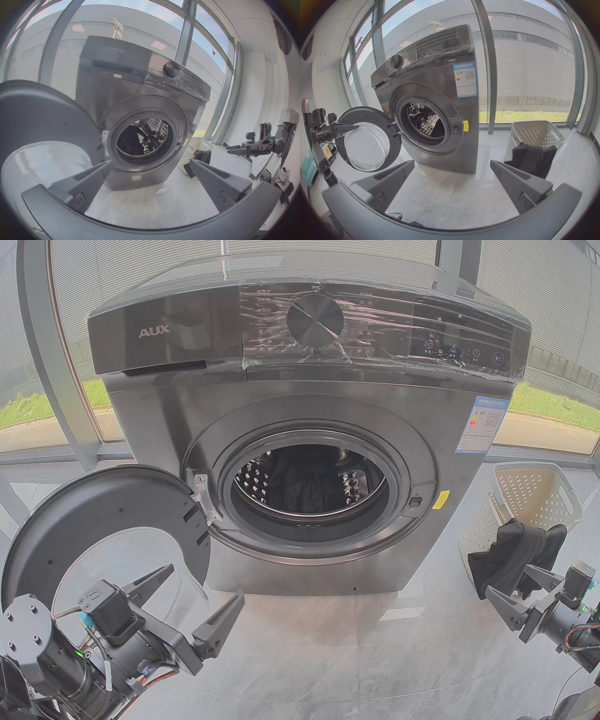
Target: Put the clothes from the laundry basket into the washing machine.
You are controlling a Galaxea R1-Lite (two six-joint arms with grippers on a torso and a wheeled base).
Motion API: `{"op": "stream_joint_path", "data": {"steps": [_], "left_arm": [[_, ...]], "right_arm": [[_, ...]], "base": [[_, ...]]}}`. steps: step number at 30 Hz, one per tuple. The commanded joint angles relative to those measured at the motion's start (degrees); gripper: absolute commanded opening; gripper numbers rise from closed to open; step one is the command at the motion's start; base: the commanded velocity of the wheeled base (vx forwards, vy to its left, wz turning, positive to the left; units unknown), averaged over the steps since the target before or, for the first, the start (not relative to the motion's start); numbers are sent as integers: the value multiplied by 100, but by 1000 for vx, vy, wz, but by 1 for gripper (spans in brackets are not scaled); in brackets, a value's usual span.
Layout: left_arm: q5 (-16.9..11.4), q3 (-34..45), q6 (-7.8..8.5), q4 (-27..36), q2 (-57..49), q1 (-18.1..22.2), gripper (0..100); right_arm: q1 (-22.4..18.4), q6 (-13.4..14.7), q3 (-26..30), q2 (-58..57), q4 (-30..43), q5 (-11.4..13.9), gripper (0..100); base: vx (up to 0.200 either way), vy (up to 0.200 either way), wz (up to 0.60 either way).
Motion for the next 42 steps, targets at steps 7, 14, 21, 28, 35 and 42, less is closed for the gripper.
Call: {"op": "stream_joint_path", "data": {"steps": [7, 14, 21, 28, 35, 42], "left_arm": [[177, 549, 124, 280, -1226, 505, 100], [141, 549, -17, 1651, -2316, 857, 100], [141, 549, 9, 3172, -3740, 769, 100], [124, 549, -17, 4595, -4882, 1314, 100], [80, 549, 44, 5562, -5665, 2201, 100], [-113, 549, 44, 6151, -6130, 2983, 100]], "right_arm": [[-342, 47, 99, -2227, 1599, -290, 100], [-1133, 12, 99, -3844, 3155, -211, 100], [-1634, -32, 99, -5101, 4113, -114, 100], [-2030, -67, 99, -6226, 5133, 220, 100], [-2030, -84, 99, -6217, 5133, 202, 100], [-2038, -278, 99, -6208, 5133, 35, 100]], "base": [[-143, 0, 0], [0, 0, 0], [0, -114, 0], [0, -200, 0], [0, -114, 0], [0, 0, 0]]}}
